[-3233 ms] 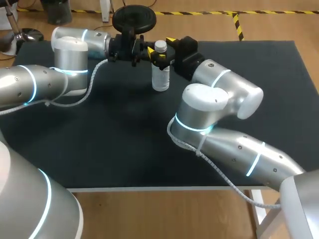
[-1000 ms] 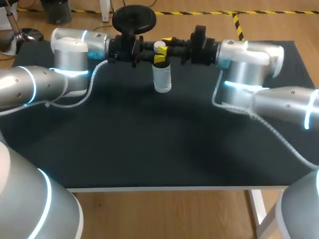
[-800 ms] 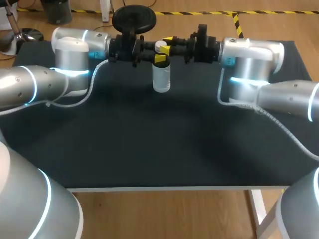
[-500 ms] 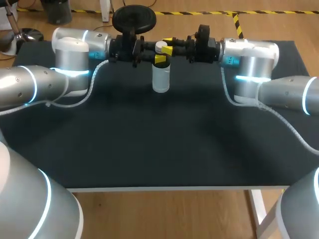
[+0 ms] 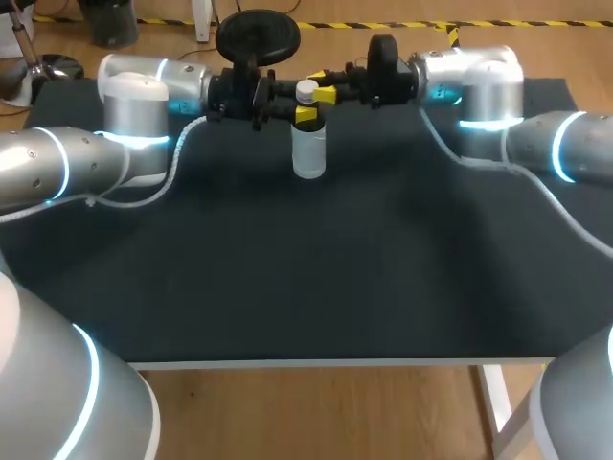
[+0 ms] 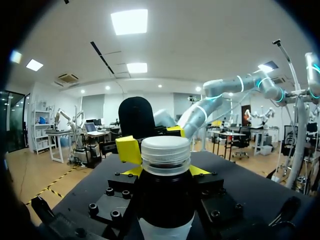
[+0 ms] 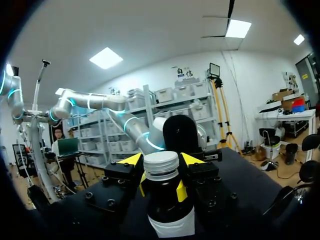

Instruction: Unscrew the bottle cap

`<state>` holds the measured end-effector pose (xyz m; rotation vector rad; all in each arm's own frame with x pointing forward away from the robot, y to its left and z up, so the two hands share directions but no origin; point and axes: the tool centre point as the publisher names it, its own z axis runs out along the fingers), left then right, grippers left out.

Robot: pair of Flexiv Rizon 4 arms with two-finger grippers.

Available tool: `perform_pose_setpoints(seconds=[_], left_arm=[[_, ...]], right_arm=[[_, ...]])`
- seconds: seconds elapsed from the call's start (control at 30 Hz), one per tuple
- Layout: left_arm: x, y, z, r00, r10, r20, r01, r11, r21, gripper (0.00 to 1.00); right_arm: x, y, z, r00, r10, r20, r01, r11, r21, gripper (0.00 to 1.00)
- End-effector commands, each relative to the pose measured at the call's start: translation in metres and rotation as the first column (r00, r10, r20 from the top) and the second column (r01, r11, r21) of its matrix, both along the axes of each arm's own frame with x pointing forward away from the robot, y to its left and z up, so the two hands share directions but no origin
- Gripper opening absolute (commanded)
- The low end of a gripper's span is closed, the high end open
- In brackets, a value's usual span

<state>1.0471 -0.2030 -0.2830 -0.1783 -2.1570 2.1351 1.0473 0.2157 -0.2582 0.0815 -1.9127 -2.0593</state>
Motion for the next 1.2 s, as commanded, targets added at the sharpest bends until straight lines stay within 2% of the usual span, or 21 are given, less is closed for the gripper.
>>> perform_pose_setpoints(seconds=[0.03,0.13,0.33,0.6,0.63,0.67,0.7,0.8,0.93,1.1,1.2], left_arm=[[0.001,-0.002,0.004,1.0,-0.001,0.0,0.001,1.0,0.002,0.0],[0.001,-0.002,0.004,1.0,-0.001,0.0,0.001,1.0,0.002,0.0],[0.001,-0.002,0.004,1.0,-0.001,0.0,0.001,1.0,0.002,0.0],[0.001,-0.002,0.004,1.0,-0.001,0.0,0.001,1.0,0.002,0.0],[0.001,-0.002,0.004,1.0,-0.001,0.0,0.001,1.0,0.002,0.0],[0.001,-0.002,0.004,1.0,-0.001,0.0,0.001,1.0,0.002,0.0],[0.001,-0.002,0.004,1.0,-0.001,0.0,0.001,1.0,0.002,0.0],[0.001,-0.002,0.004,1.0,-0.001,0.0,0.001,1.0,0.002,0.0],[0.001,-0.002,0.004,1.0,-0.001,0.0,0.001,1.0,0.002,0.0],[0.001,-0.002,0.004,1.0,-0.001,0.0,0.001,1.0,0.002,0.0],[0.001,-0.002,0.004,1.0,-0.001,0.0,0.001,1.0,0.002,0.0]], right_arm=[[0.005,0.001,-0.011,0.829,0.558,0.034,-0.557,0.821,0.124,0.0],[0.005,0.001,-0.011,0.801,0.598,0.017,-0.594,0.793,0.135,0.0],[0.002,0.0,-0.011,0.774,0.634,-0.003,-0.627,0.766,0.139,0.0],[0.003,-0.001,-0.011,0.8,0.6,0.004,-0.596,0.794,0.125,0.0],[0.004,-0.002,-0.012,0.819,0.573,-0.003,-0.568,0.813,0.125,0.05],[0.005,-0.003,-0.013,0.827,0.563,-0.005,-0.558,0.822,0.115,0.97],[0.005,-0.004,-0.013,0.838,0.545,-0.001,-0.542,0.833,0.112,1.0],[0.01,-0.01,-0.014,0.895,0.445,0.021,-0.444,0.887,0.125,1.0],[0.01,-0.02,-0.013,0.935,0.354,0.025,-0.354,0.928,0.119,1.0],[0.005,-0.029,0.0,0.964,0.255,0.08,-0.263,0.958,0.114,1.0],[0.004,-0.033,0.007,0.969,0.221,0.107,-0.232,0.968,0.098,1.0]])
